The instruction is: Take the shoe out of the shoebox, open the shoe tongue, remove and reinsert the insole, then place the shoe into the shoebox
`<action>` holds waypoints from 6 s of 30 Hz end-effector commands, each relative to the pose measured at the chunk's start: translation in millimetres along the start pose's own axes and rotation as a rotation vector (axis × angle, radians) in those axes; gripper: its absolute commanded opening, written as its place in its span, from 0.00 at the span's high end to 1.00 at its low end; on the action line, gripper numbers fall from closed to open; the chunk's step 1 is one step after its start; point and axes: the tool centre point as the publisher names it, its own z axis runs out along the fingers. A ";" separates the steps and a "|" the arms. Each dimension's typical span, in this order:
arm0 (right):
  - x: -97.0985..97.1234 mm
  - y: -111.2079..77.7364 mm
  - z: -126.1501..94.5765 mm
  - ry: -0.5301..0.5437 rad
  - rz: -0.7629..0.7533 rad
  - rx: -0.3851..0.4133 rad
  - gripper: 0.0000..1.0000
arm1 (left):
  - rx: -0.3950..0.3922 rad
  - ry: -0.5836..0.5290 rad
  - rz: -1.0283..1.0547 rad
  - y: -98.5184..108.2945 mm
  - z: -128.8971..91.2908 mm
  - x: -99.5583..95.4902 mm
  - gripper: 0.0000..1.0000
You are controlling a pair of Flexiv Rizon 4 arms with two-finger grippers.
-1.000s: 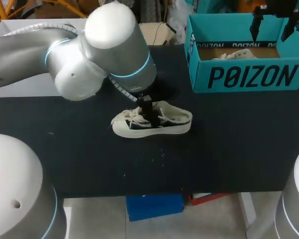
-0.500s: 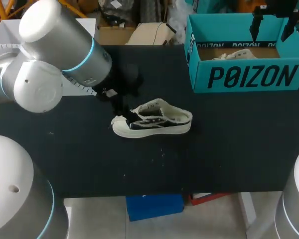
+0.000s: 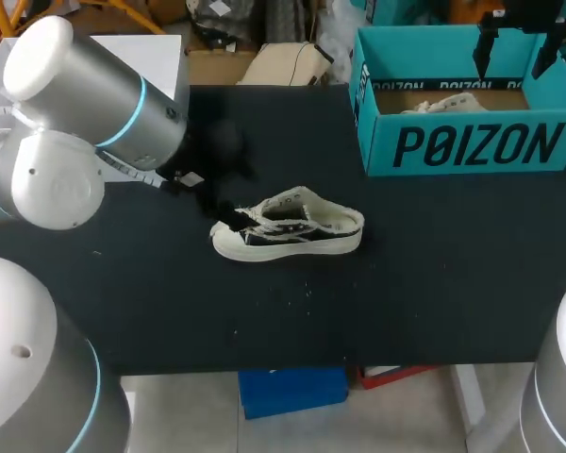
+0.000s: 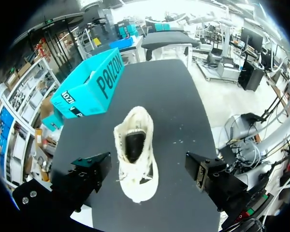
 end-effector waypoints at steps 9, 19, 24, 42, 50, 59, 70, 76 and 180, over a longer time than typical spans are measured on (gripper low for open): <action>0.2 0.1 -0.1 0.000 0.001 0.001 0.00 | 0.055 0.042 0.052 74.8 -33.5 -42.1 0.00; 0.2 0.1 -0.1 0.000 0.001 0.001 0.00 | 0.128 0.025 0.060 78.3 -22.2 -34.1 0.00; 0.2 0.1 -0.1 0.000 0.001 0.001 0.00 | 0.139 0.030 0.063 70.6 -15.8 -28.2 0.00; 17.4 -14.3 -19.9 0.012 -0.371 -0.175 0.00 | 0.149 0.042 0.052 54.7 -9.4 -8.8 0.00; 23.7 -51.1 -34.2 0.135 -0.855 -0.053 0.00 | 0.149 0.042 0.052 54.7 -9.4 -8.8 0.00; 36.5 -56.5 -37.1 0.162 -0.979 -0.080 0.00 | 0.149 0.042 0.052 54.7 -9.4 -8.8 0.00; 56.7 -105.6 -40.3 0.189 -1.494 -0.171 0.00 | 0.149 0.042 0.052 54.7 -9.4 -8.8 0.00; 56.7 -105.6 -40.3 0.189 -1.494 -0.171 0.00 | 0.149 0.042 0.052 54.7 -9.4 -8.8 0.00; 265.7 -142.0 205.7 0.593 -1.554 -0.712 0.00 | 0.149 0.042 0.052 54.7 -9.4 -8.8 0.00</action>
